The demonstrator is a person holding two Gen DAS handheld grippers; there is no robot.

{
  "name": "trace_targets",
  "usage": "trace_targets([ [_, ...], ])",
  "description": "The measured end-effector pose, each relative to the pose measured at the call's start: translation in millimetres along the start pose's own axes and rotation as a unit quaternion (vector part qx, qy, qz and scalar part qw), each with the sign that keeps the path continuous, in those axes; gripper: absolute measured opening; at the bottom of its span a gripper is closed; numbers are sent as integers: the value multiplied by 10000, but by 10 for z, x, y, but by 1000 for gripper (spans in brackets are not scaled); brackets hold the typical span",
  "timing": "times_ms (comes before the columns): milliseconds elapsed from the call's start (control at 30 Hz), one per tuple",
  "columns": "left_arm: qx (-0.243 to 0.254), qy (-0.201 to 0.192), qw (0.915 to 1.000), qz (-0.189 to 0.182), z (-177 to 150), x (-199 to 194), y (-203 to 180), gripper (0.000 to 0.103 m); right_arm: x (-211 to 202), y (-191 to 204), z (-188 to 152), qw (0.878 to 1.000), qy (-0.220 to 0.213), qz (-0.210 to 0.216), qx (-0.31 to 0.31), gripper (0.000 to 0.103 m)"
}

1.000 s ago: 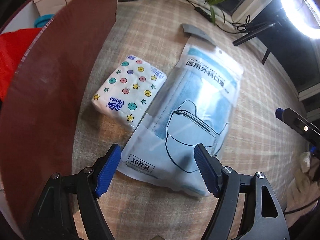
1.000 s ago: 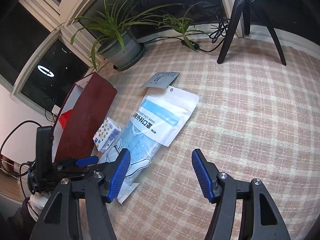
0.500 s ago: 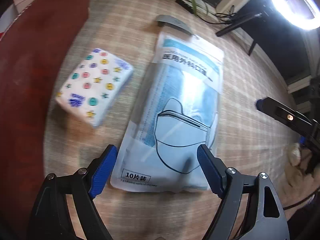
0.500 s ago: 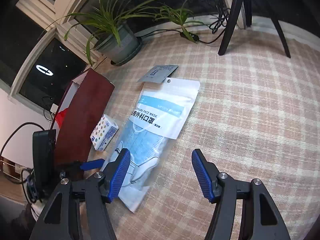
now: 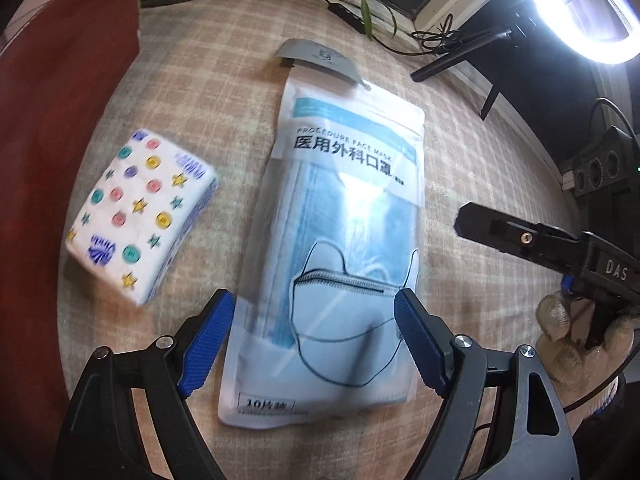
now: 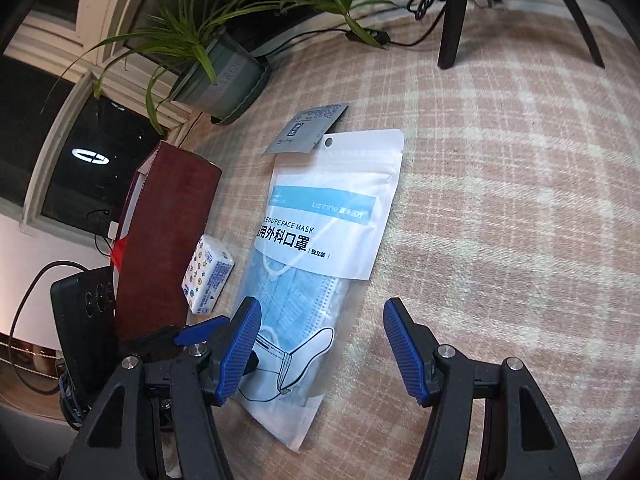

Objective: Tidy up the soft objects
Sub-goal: 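Close the left gripper on the face-mask bag and lift it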

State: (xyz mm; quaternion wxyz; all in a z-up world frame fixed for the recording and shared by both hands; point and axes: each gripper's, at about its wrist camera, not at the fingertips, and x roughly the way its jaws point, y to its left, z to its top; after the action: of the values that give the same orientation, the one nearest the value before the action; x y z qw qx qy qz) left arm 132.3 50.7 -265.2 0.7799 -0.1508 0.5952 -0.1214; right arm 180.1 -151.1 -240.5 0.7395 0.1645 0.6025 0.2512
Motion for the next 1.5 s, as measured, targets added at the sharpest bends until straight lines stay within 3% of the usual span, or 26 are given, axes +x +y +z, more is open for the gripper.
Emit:
trace_targets([
  [233, 104, -23, 9999, -114, 98, 58, -35, 80, 137, 2, -24, 9999, 159, 36, 5, 59],
  [367, 133, -22, 9997, -205, 127, 85, -56, 79, 213, -10, -64, 9996, 270, 49, 37, 53],
  [667, -90, 71, 9988, -476, 174, 110, -39, 58, 221, 12, -77, 9996, 267, -54, 25, 50],
  [767, -41, 54, 9991, -409, 156, 98, -45, 53, 220, -10, -78, 9996, 264, -82, 52, 43],
  [900, -102, 19, 9988, -475, 144, 62, -36, 52, 175, -46, -86, 9996, 232, -77, 113, 35],
  [1500, 216, -348, 9977, -532, 48, -244, -237, 48, -254, 104, -124, 9998, -154, -131, 57, 31],
])
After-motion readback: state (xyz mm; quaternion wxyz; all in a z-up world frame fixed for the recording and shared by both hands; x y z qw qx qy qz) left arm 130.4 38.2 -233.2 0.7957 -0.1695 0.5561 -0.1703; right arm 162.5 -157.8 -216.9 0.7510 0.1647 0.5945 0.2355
